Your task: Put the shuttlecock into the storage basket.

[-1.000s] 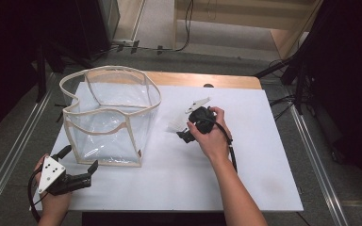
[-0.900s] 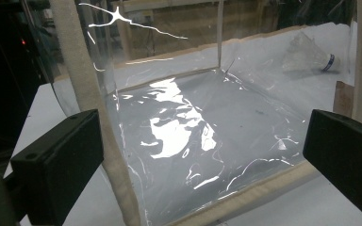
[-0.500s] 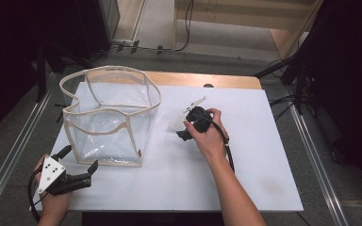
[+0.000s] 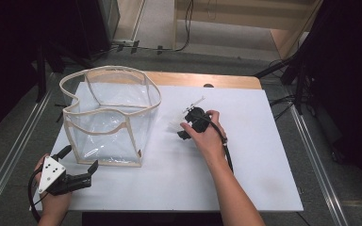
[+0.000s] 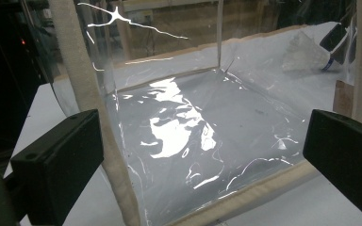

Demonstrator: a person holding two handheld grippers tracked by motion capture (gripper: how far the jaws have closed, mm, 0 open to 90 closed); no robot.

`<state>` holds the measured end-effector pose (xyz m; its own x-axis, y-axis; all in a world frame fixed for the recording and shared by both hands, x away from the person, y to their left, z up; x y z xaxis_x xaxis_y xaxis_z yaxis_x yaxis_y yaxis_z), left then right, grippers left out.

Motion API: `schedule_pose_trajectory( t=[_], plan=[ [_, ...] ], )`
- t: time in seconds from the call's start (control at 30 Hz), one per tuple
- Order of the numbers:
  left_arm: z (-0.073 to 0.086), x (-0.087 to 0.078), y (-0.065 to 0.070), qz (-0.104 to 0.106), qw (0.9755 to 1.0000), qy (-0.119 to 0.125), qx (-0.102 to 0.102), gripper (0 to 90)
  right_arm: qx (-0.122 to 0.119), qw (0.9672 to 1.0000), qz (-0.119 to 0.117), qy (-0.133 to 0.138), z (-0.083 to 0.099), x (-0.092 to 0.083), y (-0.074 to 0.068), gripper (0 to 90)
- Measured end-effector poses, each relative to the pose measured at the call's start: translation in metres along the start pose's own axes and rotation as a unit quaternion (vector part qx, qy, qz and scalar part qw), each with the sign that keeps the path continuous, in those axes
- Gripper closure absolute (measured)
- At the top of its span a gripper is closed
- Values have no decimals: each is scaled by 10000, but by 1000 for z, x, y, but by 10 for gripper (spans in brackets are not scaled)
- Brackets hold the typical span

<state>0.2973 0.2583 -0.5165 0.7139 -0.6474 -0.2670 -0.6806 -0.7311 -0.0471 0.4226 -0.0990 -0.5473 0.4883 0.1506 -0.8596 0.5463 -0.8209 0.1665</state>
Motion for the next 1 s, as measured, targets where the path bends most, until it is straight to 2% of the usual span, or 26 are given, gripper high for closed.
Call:
schedule_pose_trajectory(
  t=[0.07,0.27,0.37,0.47,0.5,0.53,0.57,0.9,1.0],
  plan=[
    [0,0,0,1,10000,0,2,0,6,10000,-63,-48,1,2,-1,263],
    [0,0,0,1,10000,-6,7,0,69,9997,-31,-240,4,6,-2,314],
    [0,0,0,-3,10000,-1,-1,0,0,9997,-6,-255,4,7,-2,351],
    [0,0,0,-5,10000,-2,-1,0,13,9996,41,-267,4,9,-1,439],
    [0,0,0,-8,10000,-4,0,0,13,9996,41,-267,4,9,-1,439],
    [0,0,0,-10,10000,-3,-3,0,34,9997,8,-248,4,9,0,507],
    [0,0,0,-11,10000,-2,-6,0,37,9998,7,-220,3,9,0,526],
    [0,0,0,-4,10000,-2,7,0,61,9995,-29,-310,5,12,-1,566],
    [0,0,0,-11,10000,-15,15,0,50,9995,-9,-296,4,11,0,625]
  ],
)
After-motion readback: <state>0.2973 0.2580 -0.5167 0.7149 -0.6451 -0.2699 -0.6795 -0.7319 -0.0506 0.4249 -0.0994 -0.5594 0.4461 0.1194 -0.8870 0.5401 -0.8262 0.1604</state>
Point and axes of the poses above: each handheld gripper's, and its own axes: x roughly forward along the jaws, z roughly out of its underside, y roughly to its right, the point moved 8 cm from there along x, roughly forward along the jaws, and after that the axes turned 14 degrees about z, right-handed, at the moved point
